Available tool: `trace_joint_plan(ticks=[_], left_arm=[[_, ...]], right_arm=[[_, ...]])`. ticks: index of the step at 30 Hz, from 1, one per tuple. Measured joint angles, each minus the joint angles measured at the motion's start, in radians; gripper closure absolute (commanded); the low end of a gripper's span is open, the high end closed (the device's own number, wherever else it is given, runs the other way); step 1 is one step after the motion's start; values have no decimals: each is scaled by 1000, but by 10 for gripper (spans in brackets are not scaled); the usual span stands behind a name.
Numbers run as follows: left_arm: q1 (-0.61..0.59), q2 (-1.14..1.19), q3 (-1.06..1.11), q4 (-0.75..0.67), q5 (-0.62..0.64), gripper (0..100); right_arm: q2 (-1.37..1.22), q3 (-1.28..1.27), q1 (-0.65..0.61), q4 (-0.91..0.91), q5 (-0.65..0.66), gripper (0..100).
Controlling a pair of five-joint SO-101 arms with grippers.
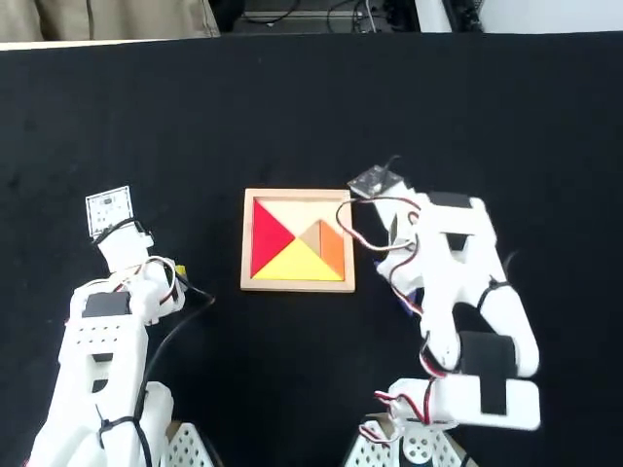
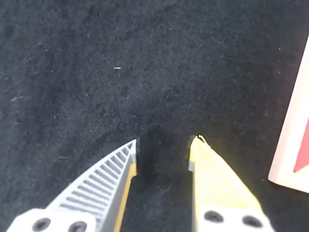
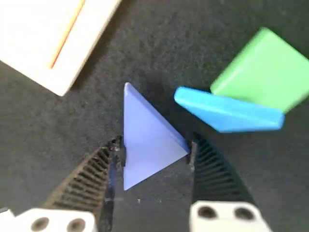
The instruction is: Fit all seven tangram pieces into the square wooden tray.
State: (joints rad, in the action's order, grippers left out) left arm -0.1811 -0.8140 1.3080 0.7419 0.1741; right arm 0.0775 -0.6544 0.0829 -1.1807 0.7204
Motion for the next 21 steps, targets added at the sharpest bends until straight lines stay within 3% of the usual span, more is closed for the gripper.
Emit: trace_joint_plan(ticks=[5,11,21], left_arm=[[0,0,0,0,0,812],[0,0,0,0,0,812],[0,0,0,0,0,812]], right_arm=[[80,97,-23,-60,0,875],[84,255,-157,-66,-12,875],[-305,621,-301,-66,-49,875]])
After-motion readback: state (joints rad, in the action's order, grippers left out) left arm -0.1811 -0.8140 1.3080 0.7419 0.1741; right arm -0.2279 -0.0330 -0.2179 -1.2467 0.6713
